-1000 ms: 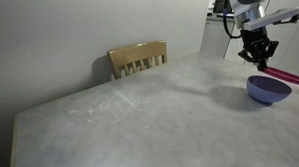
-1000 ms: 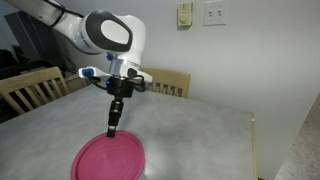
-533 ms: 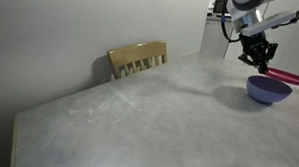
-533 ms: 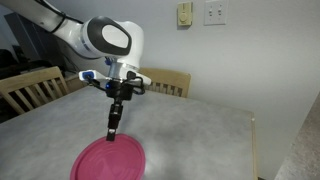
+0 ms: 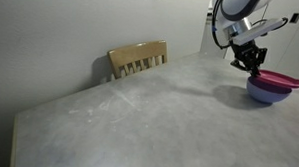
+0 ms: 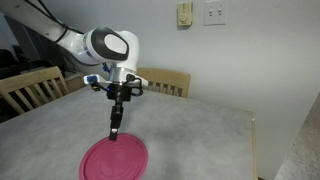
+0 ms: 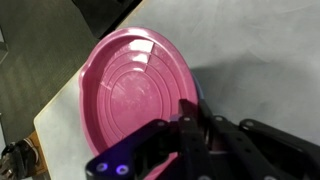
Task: Place the pink lid on the bowl
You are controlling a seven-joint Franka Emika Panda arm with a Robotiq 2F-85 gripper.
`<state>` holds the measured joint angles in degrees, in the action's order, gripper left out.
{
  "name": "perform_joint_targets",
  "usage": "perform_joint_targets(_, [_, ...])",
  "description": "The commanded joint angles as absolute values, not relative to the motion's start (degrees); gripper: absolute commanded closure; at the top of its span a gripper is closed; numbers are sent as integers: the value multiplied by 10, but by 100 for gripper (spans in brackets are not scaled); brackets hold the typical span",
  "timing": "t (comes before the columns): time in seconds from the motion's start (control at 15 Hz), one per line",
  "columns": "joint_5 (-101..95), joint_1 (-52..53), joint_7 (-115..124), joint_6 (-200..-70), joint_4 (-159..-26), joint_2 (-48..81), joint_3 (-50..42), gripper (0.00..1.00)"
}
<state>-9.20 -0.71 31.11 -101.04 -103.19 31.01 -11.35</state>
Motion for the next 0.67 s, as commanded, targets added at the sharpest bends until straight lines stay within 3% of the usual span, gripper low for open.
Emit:
perform_joint_targets(0.0, [-98, -8, 314, -1012, -1012, 331, -112, 97])
perform_joint_targets(0.47, [-95, -7, 316, -1011, -1003, 347, -114, 97])
perform_joint_targets(0.53, [-96, -6, 316, -1011, -1003, 347, -115, 66])
perform_joint_targets(0.6, [-96, -6, 317, -1012, -1002, 347, -115, 63])
